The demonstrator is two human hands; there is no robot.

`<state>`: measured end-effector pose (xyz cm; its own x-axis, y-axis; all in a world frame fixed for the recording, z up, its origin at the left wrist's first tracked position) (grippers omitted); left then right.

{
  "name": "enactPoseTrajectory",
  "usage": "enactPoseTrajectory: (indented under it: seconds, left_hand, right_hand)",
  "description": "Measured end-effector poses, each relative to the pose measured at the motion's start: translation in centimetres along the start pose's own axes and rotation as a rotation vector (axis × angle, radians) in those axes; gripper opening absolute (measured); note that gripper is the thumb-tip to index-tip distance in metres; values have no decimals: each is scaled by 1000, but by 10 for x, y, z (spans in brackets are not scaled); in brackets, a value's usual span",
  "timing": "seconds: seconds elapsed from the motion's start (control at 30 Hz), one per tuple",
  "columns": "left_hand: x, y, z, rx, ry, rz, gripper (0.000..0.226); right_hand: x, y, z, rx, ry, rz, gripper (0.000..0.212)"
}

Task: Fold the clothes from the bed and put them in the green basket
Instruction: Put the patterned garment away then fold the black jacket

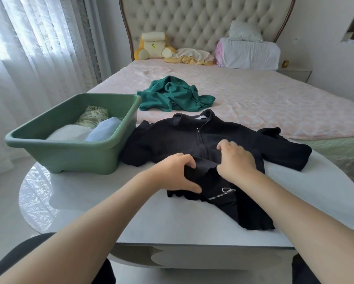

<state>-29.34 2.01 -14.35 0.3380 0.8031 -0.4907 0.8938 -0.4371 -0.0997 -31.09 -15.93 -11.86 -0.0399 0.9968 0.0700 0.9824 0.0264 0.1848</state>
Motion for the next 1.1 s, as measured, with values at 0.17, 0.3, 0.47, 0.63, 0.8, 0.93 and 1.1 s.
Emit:
enactPoseTrajectory:
  seconds: [0.17,0.3,0.47,0.63,0.8,0.93,1.1]
  left_hand:
    - [-2,0,-5,-126,338,90,35]
    - [-1,-5,-24,-248,295,78,32]
    - [8,-20,-62,-323,-29,157,34]
    - [32,-5,-69,-292,141,12,43]
    - [14,-3,-51,-347,471,40,47]
    - [-30,-23,-31,-315,356,514,40]
    - [-19,-31,-1,-52,393,517,24]
  right_hand:
    - [55,-15,-19,-49,316,-420,25]
    - [64,-34,1,228,85,-408,43]
    - [33,-30,-6,371,54,-197,52]
    - [24,-9,-31,143,-62,-211,31]
    - [21,6,-36,-306,-443,-306,51]
    - [38,0,-16,-209,-233,-423,40]
    - [49,-17,-3,32,159,-533,27]
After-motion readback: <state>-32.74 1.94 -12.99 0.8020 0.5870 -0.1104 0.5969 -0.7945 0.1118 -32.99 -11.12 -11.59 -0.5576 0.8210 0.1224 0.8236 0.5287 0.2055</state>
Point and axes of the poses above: each hand's wrist, its own y-axis towards the middle knuckle, its own z-axis out of the palm, x = y × z, the point moved 6 cm from there along y, towards the middle knuckle, and after that the axes turned 10 degrees about -z, right-handed, at the moved point
